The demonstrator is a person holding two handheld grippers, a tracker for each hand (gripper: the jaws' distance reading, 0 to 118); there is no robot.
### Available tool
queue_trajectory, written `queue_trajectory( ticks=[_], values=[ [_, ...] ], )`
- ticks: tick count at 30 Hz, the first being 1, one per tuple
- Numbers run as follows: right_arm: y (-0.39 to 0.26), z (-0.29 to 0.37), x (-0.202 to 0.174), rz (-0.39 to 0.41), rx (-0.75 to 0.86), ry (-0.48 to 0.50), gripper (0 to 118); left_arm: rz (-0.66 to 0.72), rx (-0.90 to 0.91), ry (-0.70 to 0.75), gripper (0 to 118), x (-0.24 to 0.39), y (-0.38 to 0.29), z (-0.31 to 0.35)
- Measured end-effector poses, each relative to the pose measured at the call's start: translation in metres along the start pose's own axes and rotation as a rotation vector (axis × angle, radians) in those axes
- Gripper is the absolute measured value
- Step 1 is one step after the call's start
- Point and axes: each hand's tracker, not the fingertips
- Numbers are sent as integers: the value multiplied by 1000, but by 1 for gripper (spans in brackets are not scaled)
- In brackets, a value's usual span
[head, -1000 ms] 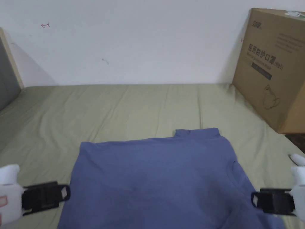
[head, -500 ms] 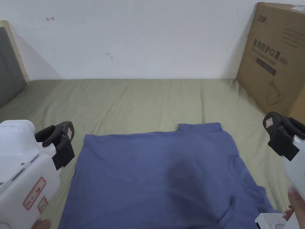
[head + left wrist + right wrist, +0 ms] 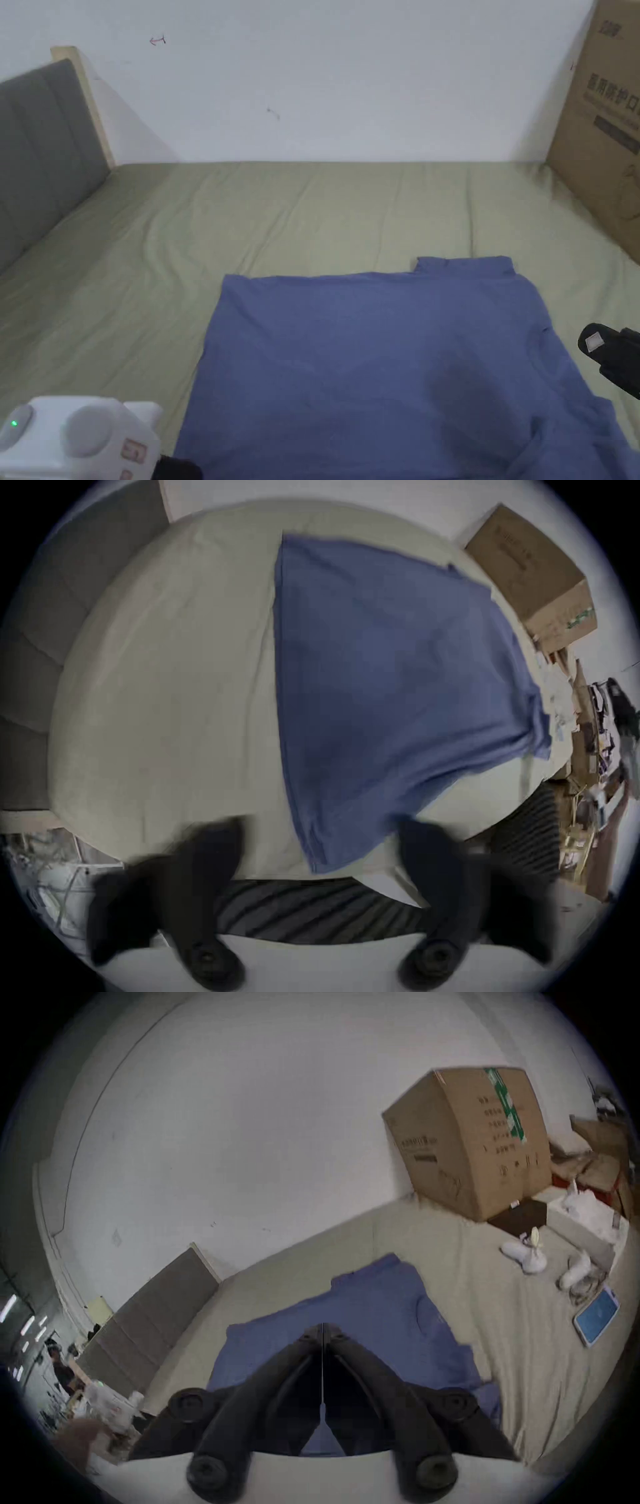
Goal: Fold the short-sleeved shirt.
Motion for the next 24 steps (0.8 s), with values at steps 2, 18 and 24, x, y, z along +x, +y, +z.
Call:
queue_trajectory(
  ticks=[2,18,24],
  values=[
    [-2,1,4,-15,-11,-7,0,12,41,15,108,3,-3,-16],
    [-12,20,40,-90,-54,-61,0,10,99,96,49,16,-19,-31],
    [-6,33,57,-31,-123,123,0,91,351,-150,1,16,-33,35]
  ],
)
